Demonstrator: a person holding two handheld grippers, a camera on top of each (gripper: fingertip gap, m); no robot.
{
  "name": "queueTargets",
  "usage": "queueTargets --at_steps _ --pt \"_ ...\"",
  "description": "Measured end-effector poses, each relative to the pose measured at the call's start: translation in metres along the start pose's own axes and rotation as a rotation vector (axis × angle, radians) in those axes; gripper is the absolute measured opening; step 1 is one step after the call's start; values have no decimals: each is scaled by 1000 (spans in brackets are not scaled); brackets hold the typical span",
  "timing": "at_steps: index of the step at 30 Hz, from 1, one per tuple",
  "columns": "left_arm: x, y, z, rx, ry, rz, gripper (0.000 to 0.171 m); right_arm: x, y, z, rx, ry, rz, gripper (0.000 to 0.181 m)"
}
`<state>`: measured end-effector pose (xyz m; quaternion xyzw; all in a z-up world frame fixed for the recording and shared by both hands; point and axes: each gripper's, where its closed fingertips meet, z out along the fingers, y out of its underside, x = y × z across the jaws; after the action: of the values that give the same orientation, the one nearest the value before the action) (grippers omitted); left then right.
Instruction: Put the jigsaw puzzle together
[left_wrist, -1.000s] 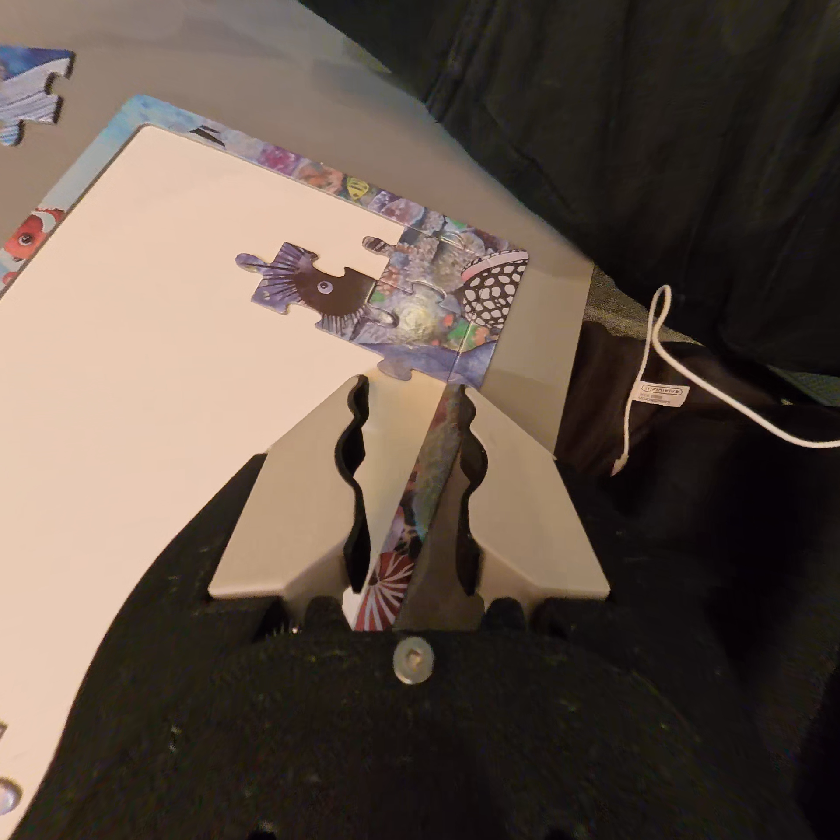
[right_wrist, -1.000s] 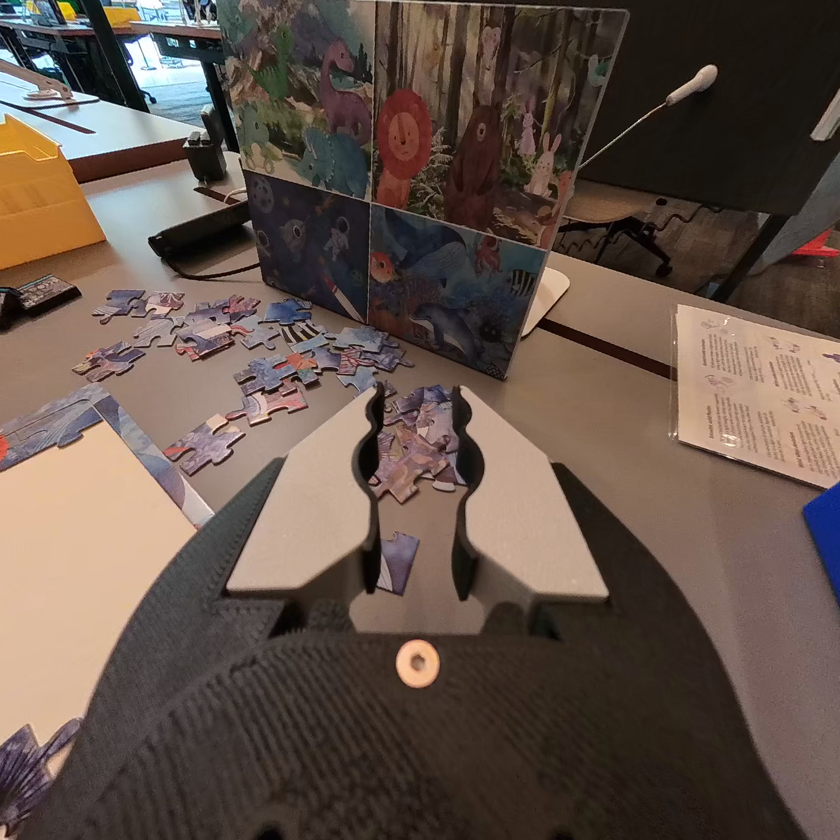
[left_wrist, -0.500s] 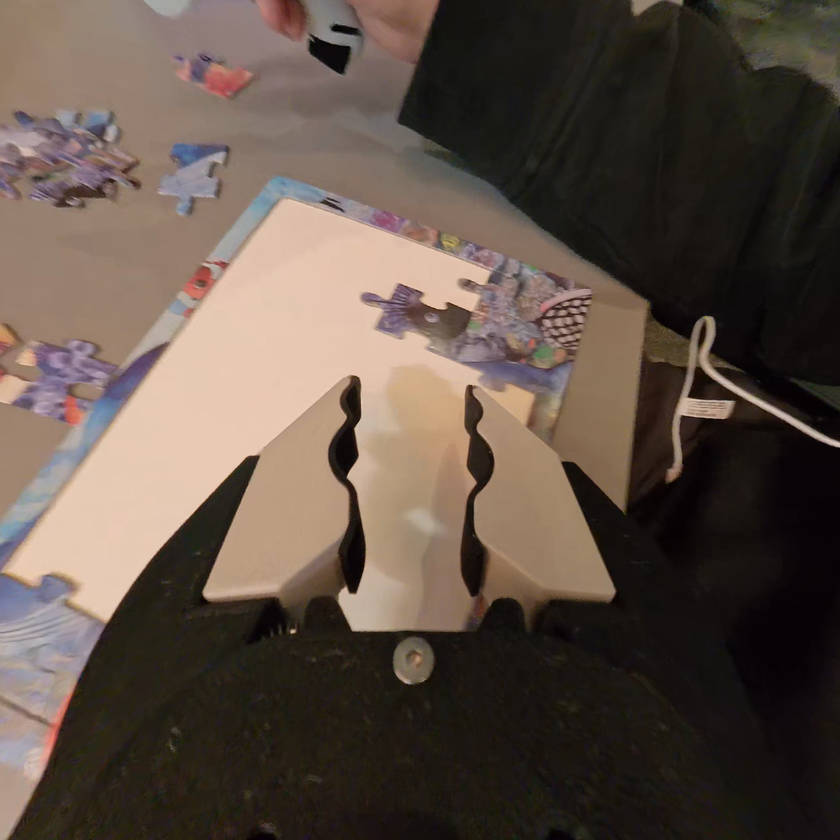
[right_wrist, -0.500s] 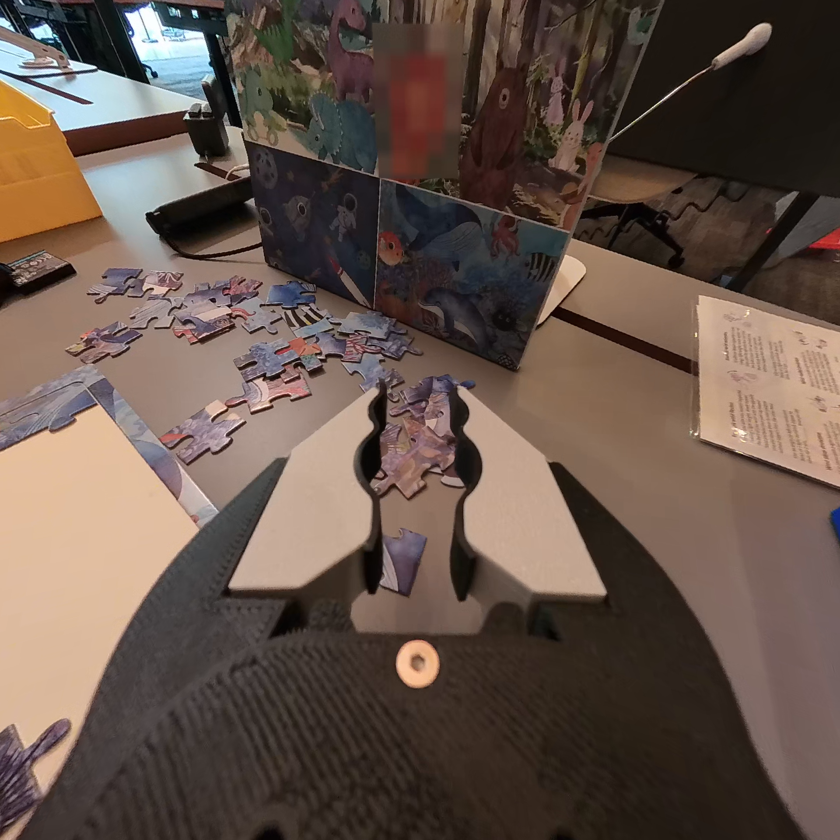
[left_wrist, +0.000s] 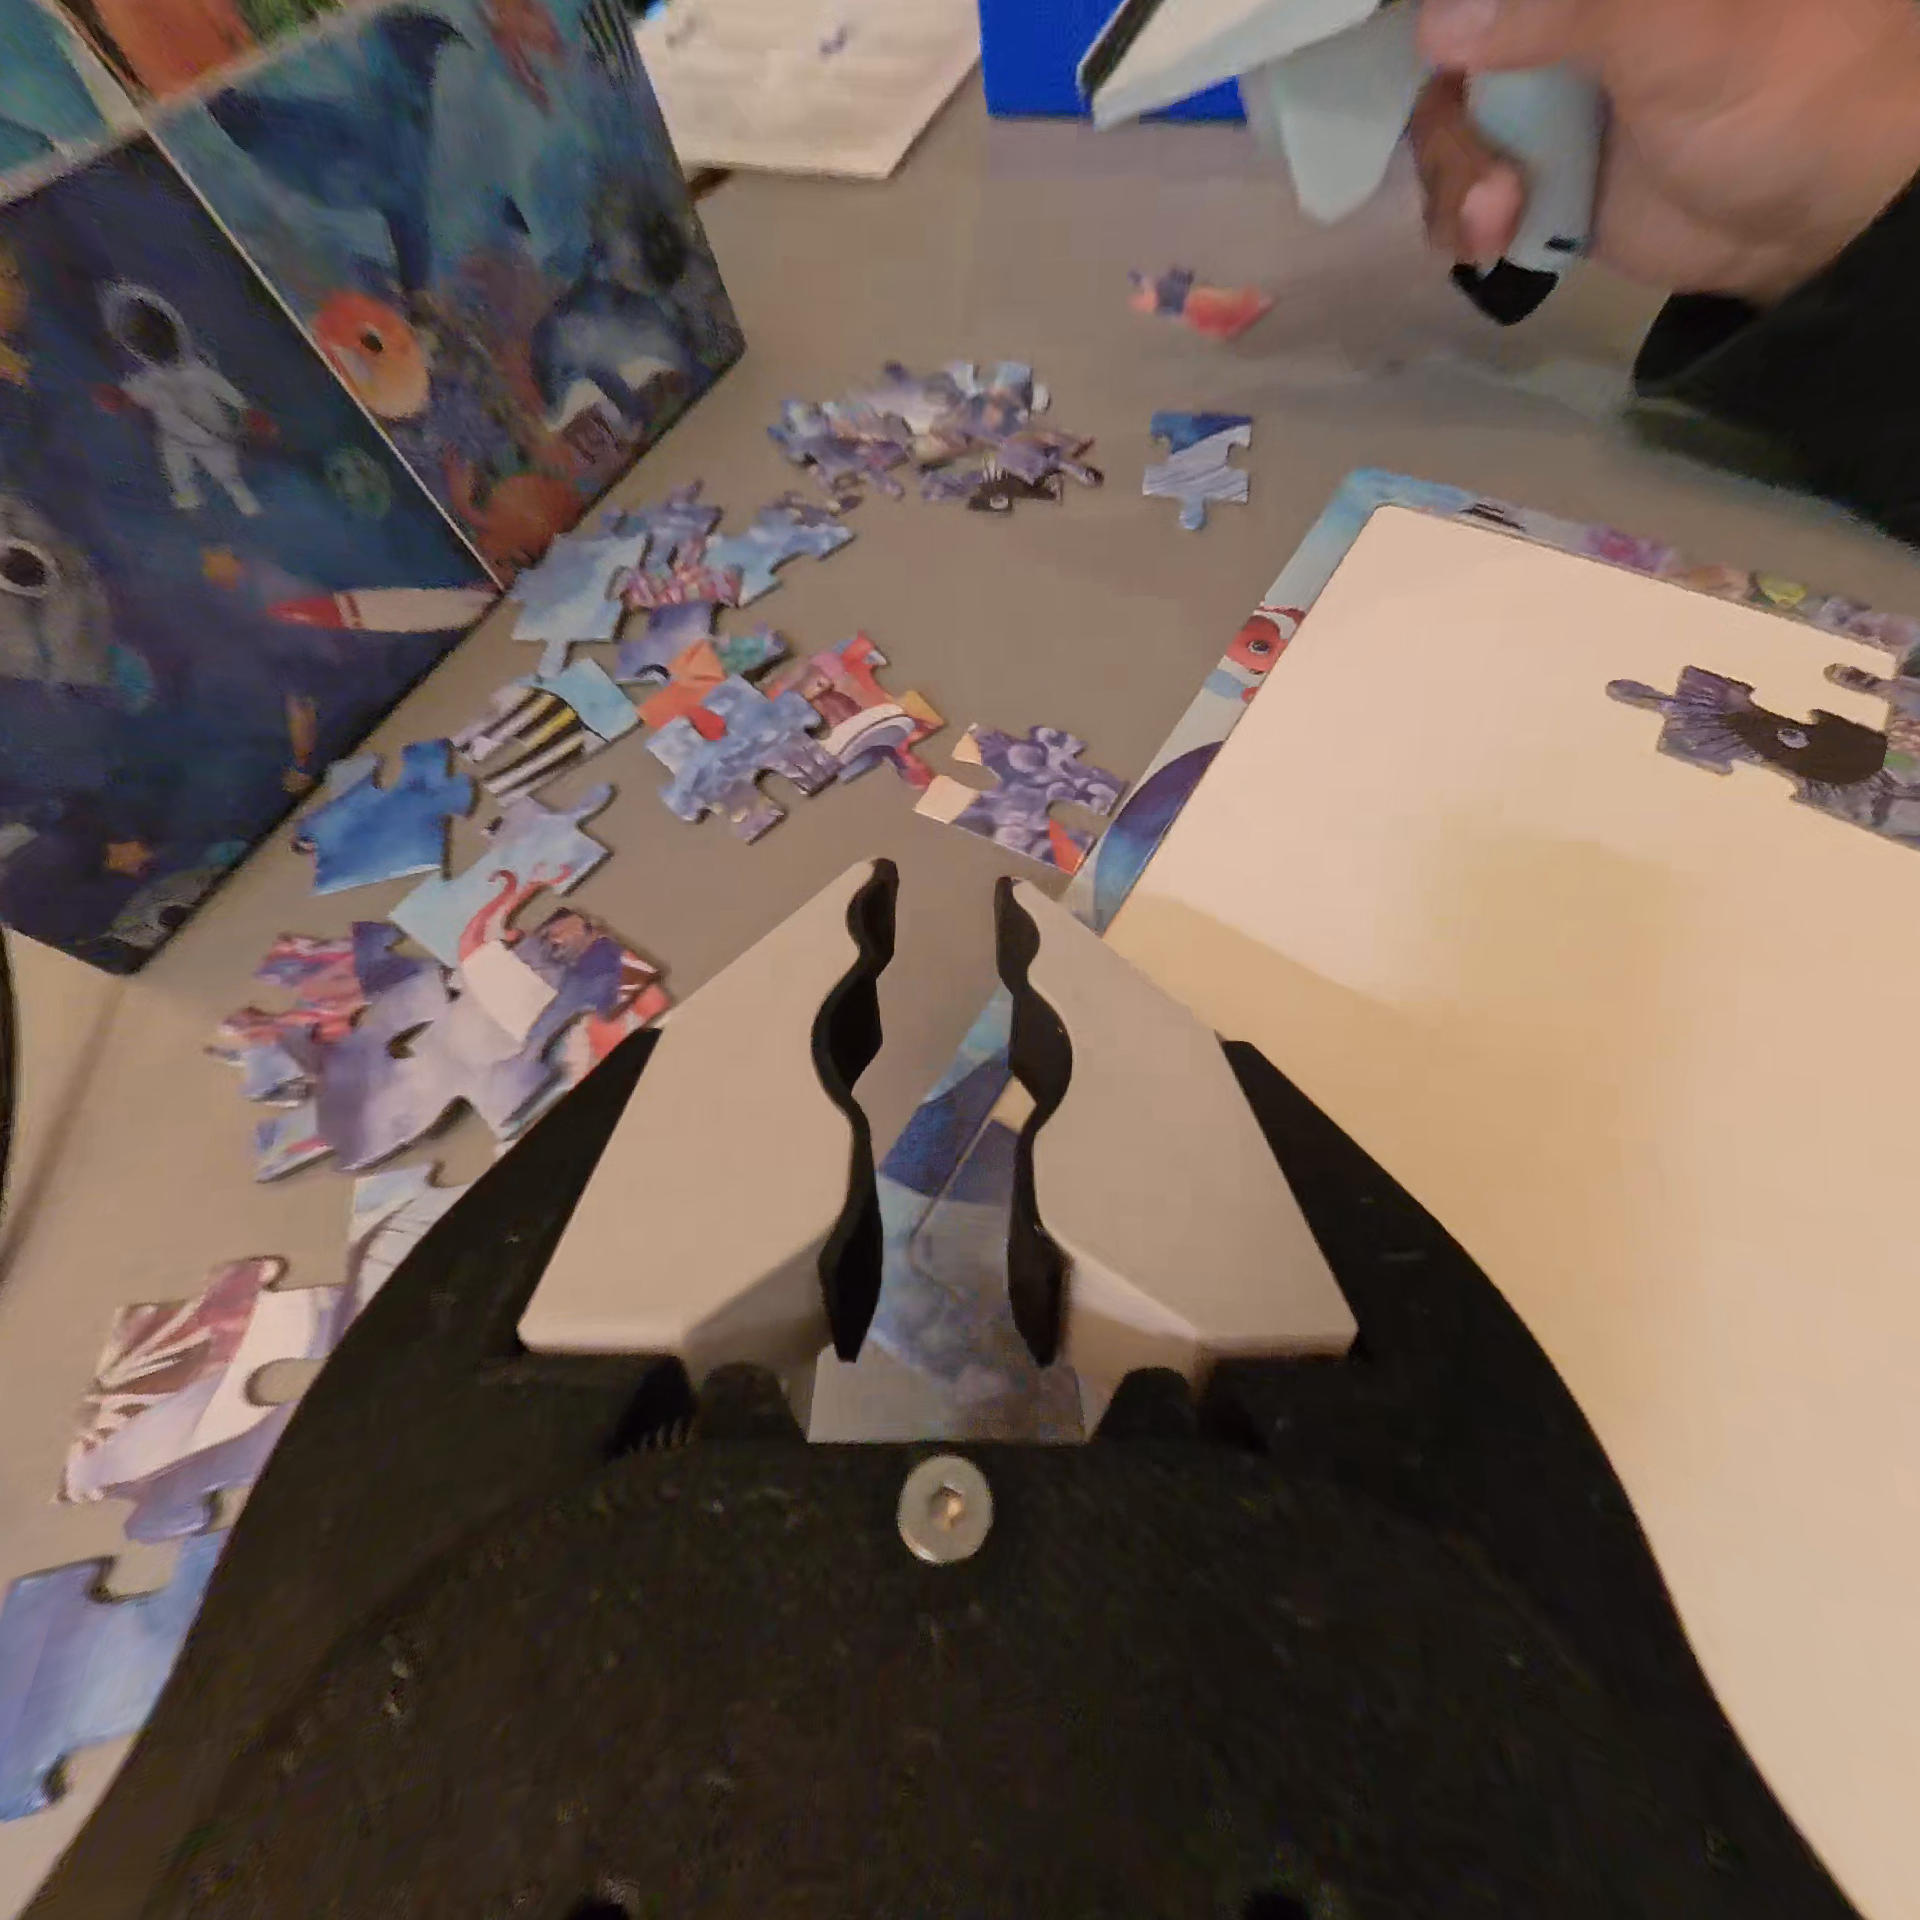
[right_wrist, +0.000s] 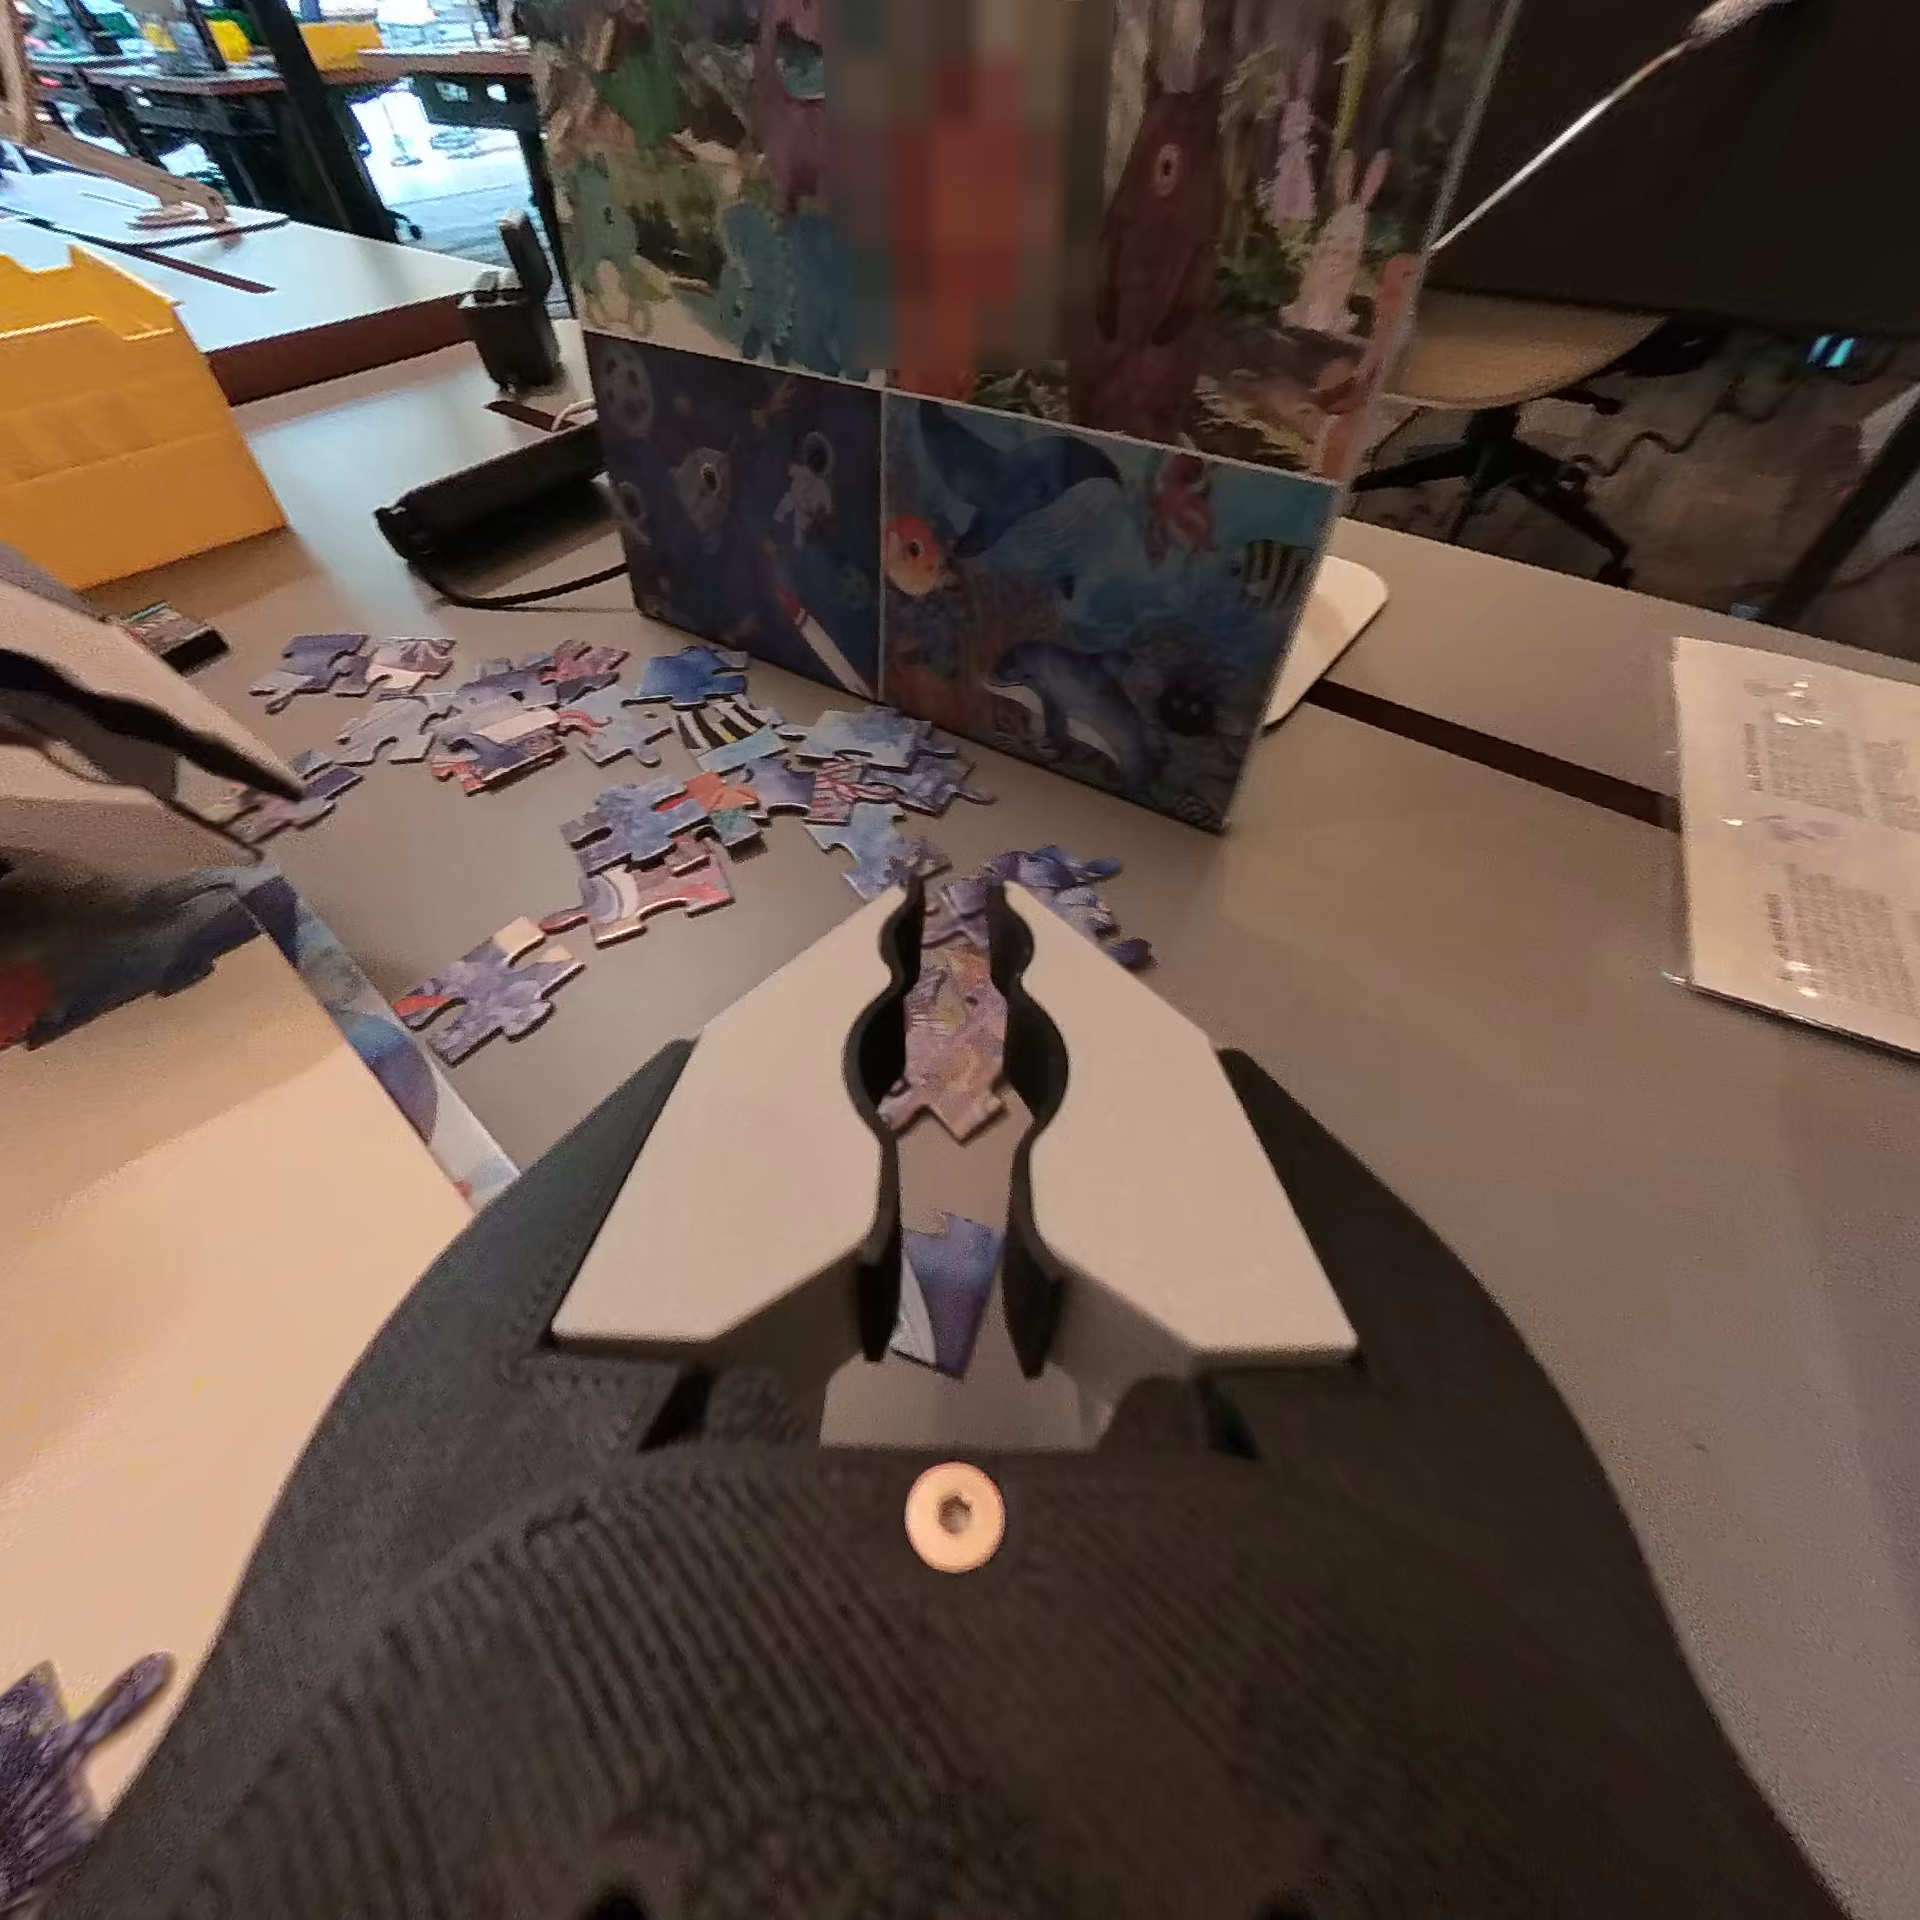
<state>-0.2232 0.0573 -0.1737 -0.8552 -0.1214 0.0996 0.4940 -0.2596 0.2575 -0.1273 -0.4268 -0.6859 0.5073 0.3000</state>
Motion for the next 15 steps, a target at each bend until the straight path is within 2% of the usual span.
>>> queueTargets --at_steps 3,7,12,15 --pt "-13 4 -10 35 -3 27 10 -13 3 6 -18 -43 -8 11" --pt "-15 -13 -22 161 14 -44 9 -23 11 12 -63 -62 -48 11" --pt "-18 -11 -22 153 -15 -37 14 -44 18 18 -81 -191 -18 9" --pt "-22 -12 -23 162 -51 -40 19 -47 23 21 -97 -213 0 7"
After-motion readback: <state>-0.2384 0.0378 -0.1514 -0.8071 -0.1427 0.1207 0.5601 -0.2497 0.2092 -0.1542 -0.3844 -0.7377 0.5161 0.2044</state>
